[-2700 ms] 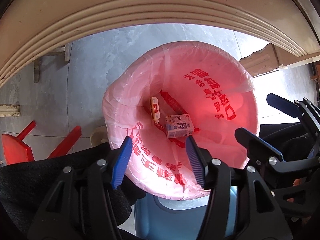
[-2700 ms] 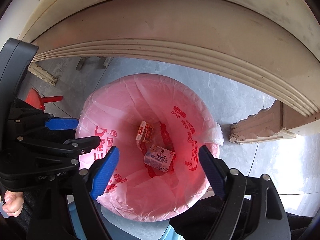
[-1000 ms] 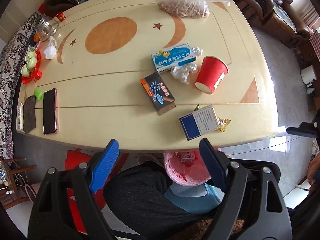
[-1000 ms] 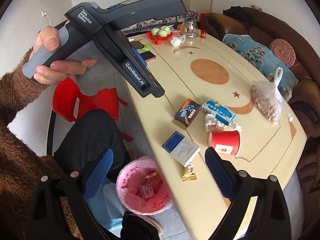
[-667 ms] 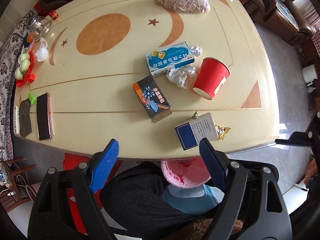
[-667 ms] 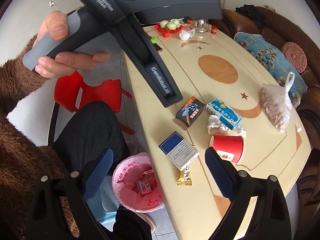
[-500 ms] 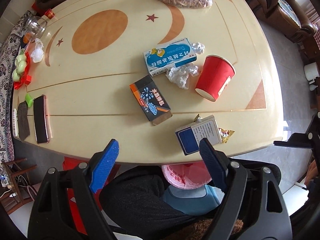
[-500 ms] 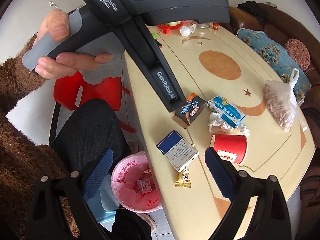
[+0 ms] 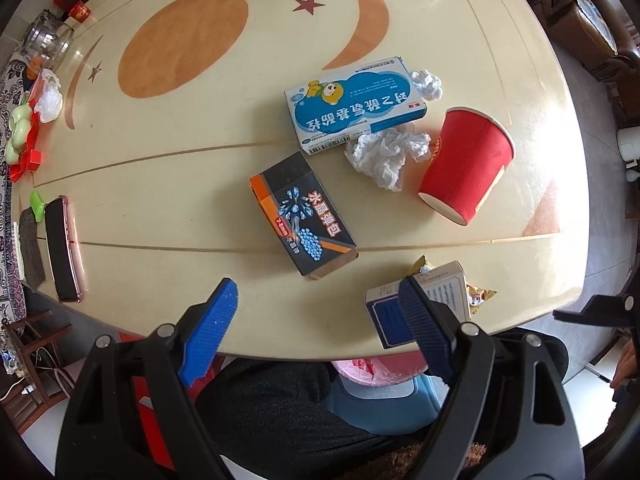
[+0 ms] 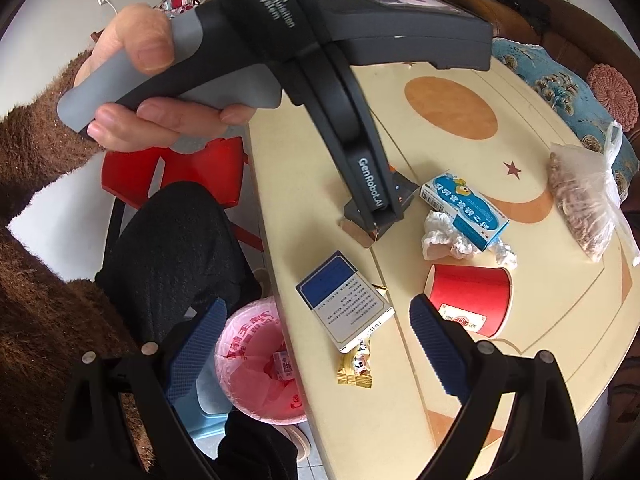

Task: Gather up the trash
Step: 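Grasp the blue-white cigarette pack with the right tool while the left tool approaches the black box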

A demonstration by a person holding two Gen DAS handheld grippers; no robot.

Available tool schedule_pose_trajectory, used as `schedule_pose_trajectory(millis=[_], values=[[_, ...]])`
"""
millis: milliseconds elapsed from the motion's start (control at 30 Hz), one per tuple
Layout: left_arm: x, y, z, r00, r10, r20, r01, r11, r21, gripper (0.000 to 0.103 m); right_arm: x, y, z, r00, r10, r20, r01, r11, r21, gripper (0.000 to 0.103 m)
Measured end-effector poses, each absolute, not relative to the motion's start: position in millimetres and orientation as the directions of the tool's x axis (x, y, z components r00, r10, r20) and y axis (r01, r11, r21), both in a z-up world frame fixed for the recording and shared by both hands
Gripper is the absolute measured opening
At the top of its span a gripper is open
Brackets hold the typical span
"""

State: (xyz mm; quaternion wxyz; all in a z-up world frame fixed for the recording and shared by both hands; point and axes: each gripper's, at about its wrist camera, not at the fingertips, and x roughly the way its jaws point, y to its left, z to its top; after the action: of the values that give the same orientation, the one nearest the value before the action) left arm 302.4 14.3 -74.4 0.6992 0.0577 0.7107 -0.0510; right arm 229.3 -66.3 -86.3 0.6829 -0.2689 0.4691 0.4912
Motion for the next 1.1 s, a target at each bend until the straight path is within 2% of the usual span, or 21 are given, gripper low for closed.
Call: schedule_pose_trajectory(millis=[667,1100], values=[[335,14,-128,-0.108,-0.013,-0.994,0.126,0.992,-0.027,0.080,218,-15,-140,0.015,0.267,-0.964,-0.993,0.119,0.018,0.091],[350,25,-151,-0.143,-0.030,-0.989,0.111,0.993,-0.046,0.080,212,-4,-180,0.062,0.177,-0.982,-0.998,-0.011,-0.065,0.091]])
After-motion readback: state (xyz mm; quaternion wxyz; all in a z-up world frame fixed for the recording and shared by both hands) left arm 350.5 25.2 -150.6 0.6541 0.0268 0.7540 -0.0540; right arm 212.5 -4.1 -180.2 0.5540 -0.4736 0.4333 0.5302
